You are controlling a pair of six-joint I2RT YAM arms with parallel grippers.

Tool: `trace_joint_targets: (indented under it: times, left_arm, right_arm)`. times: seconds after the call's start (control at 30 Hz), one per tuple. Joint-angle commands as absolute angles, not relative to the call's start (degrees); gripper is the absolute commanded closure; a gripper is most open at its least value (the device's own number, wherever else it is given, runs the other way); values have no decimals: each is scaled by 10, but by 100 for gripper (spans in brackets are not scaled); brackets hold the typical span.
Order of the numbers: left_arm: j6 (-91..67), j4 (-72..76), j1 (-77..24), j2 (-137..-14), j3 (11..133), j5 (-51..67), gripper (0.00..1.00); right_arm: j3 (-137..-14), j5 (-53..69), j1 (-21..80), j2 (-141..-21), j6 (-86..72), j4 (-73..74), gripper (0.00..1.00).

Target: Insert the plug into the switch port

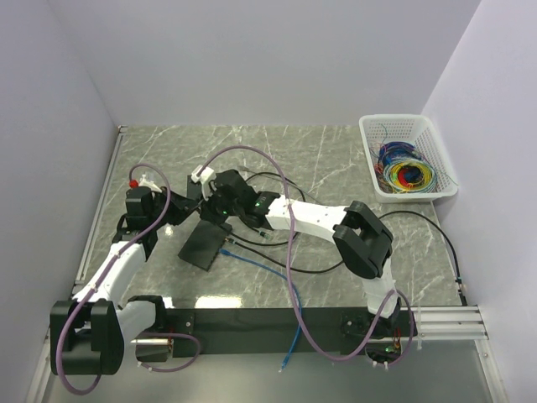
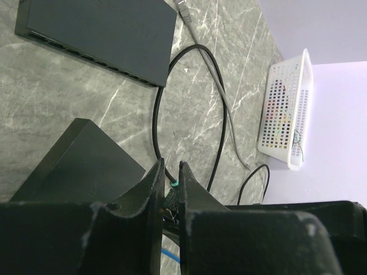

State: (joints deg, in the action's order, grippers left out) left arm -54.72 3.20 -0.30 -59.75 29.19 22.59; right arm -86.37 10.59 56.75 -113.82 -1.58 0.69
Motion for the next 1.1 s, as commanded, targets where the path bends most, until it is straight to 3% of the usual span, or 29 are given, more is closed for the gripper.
trace_joint_targets:
  times: [0.0,0.2,0.27,0.3,0.33,0.43,0.57,0.73,1.07]
  left_arm:
    - [-541,46,-2,-583,305,229,99]
    - [-540,49,-2,-586,301,228,99]
    - [-539,47,-2,-588,301,227,95]
    - [-536,46,-2,-588,300,224,91]
    - [-535,44,-2,-591,299,222,76]
    - [-528,30,3,-598,295,201,52]
    - [-528,36,24,-605,273,193,37]
    - [-528,53,45,-604,242,171,30]
    - [-528,114,91,-651,206,166,31]
  right_arm:
    - [-866,98,567,-1121,-11,-19,84]
    - [-859,104,567,-1107,-14,-31,95]
    - [-854,106,567,-1105,-16,-32,100]
    - [-850,108,566,-1101,-17,-33,100]
    - [-849,112,566,-1100,-19,-33,100]
    - [-835,111,567,-1088,-24,-21,100]
    - [-783,91,565,-1043,-35,-9,100]
    - [-713,83,568,-997,-55,28,100]
    - [-654,86,639,-1019,-91,62,100]
